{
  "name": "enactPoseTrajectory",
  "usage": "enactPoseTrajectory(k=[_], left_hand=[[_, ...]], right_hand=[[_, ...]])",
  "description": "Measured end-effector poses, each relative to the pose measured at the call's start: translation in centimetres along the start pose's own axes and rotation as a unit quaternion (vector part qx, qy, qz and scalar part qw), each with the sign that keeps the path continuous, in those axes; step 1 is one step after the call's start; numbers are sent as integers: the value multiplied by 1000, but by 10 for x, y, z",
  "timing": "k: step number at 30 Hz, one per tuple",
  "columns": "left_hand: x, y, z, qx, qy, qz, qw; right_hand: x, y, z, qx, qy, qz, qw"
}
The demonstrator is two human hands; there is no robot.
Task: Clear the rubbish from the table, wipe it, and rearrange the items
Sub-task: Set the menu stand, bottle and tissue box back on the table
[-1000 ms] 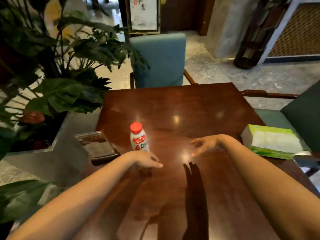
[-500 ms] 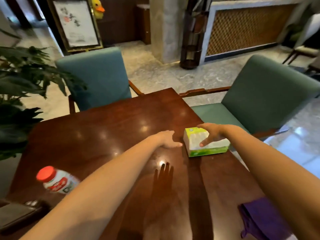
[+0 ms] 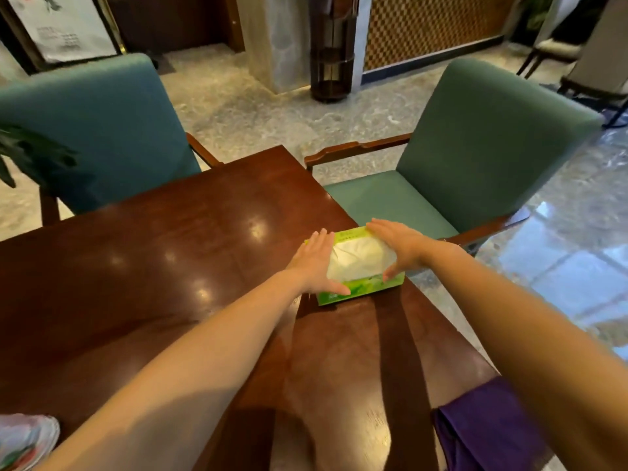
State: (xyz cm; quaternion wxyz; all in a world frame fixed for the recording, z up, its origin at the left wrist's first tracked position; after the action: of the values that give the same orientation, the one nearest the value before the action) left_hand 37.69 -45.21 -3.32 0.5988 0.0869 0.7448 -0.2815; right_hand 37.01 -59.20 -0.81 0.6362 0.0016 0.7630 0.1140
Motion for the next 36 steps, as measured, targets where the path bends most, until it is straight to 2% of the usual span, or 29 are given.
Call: enactPoseTrajectory(k=[4, 7, 19, 23, 36], left_hand=[[2, 9, 9, -16, -1, -6, 1000], [4, 9, 10, -15, 9, -13, 1000], [-27, 17, -10, -1, -103, -44, 994], [-56, 51, -44, -30, -125, -41, 991], [-83, 198, -235, -213, -177, -62, 959]], right_hand=[[6, -12, 15, -4, 15, -7, 1000], [15, -17, 20, 5, 30, 34, 999], [-10, 8, 12, -24, -57, 113, 992], [-16, 59, 21, -68, -48, 124, 989], [22, 294, 27, -274, 18, 86, 958]])
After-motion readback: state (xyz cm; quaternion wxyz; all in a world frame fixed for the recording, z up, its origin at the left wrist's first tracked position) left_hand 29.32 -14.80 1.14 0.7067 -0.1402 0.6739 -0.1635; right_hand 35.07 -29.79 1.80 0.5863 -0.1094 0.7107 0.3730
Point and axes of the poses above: each hand's wrist, its own z-axis towards the middle knuckle, its own x-axis out of the palm, y = z × x, the point moved 9 cm from there along z, towards the middle knuckle, and after that the axes turned 11 degrees about -y, right-handed, at the moved point
